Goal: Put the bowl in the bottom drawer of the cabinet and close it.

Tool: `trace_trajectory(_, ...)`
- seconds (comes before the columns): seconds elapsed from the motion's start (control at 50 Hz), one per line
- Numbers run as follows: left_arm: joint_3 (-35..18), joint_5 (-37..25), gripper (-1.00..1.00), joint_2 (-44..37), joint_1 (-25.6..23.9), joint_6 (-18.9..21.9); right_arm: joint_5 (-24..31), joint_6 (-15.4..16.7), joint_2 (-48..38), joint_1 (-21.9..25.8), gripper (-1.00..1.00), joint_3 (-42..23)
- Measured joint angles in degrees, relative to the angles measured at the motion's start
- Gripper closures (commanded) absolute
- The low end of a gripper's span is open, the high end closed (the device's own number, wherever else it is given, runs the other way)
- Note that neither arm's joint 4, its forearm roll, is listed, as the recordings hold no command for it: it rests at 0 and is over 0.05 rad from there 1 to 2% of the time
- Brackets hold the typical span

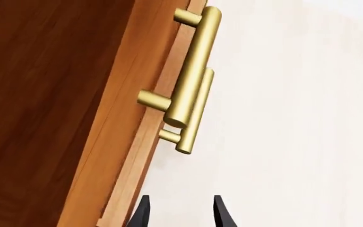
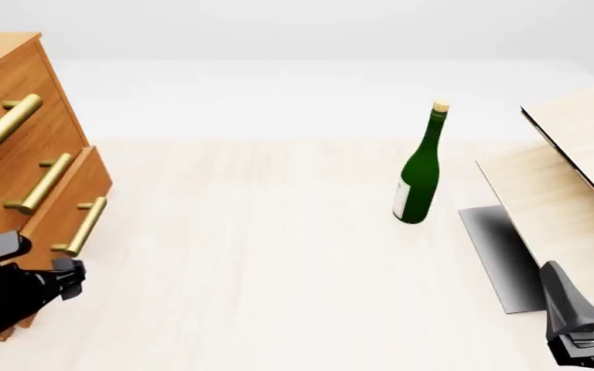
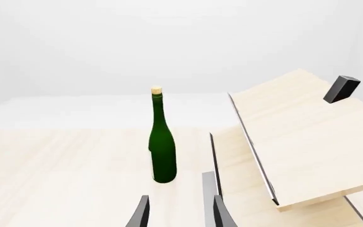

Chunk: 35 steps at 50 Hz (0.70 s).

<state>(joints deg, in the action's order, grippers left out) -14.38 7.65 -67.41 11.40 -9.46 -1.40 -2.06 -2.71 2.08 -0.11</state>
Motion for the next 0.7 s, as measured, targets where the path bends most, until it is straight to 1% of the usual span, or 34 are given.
trace_trajectory(0.38, -0.35, 4.02, -1.00, -2.75, 4.16, 3.17, 0.00, 0.00, 0.00, 0.00, -1.00, 0.00)
trace_trajectory(0.7, 2.18, 7.99, -1.00, -2.43, 7.72, 6.83, 0.00, 0.00, 0.00, 0.00, -1.00, 0.00)
